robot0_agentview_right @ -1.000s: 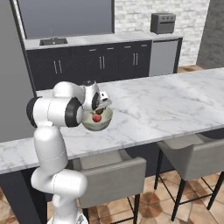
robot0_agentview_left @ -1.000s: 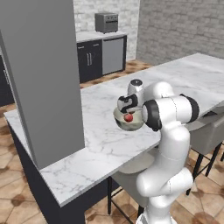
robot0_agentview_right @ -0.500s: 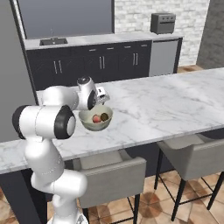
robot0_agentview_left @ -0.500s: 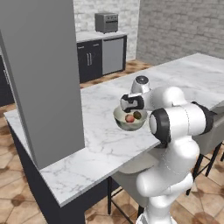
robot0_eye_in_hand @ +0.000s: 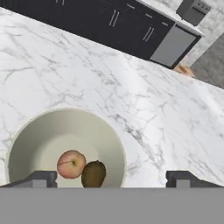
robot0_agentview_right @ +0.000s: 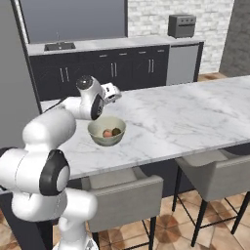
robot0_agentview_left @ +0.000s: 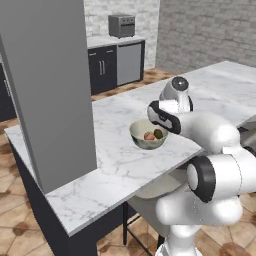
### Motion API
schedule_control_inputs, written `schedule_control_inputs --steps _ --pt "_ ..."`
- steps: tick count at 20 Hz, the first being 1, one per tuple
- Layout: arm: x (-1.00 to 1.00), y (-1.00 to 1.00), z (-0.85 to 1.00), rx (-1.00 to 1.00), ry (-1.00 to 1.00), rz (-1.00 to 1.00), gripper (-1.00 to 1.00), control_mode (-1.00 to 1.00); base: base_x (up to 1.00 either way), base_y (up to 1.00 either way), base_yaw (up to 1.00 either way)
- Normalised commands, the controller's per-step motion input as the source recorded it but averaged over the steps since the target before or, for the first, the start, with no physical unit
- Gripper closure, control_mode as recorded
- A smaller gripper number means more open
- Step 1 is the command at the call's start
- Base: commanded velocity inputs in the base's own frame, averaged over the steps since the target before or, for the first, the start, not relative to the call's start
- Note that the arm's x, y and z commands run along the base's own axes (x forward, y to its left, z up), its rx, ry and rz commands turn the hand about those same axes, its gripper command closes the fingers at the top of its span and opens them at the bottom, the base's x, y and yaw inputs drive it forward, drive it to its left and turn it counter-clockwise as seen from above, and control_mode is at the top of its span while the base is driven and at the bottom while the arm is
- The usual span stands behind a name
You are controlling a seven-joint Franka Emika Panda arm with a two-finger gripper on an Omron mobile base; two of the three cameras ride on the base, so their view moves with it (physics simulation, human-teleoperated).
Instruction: Retrieve the peach and kiwi from the fridge and place them into the bowl on the dining table.
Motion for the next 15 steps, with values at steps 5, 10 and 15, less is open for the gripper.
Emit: schedule_control_inputs --steps 5,10,15 --pt "-0.85 -0.33 0.87 0.00 -0.21 -0.03 -1.00 -1.00 0.00 0.00 0.00" --pt "-0.99 -0.44 0.66 0.00 -0.19 -0.06 -1.00 -1.00 0.00 0.00 0.00" --pt "-0.94 -0.45 0.59 0.00 -0.18 -0.08 -1.00 -1.00 0.00 0.00 0.00"
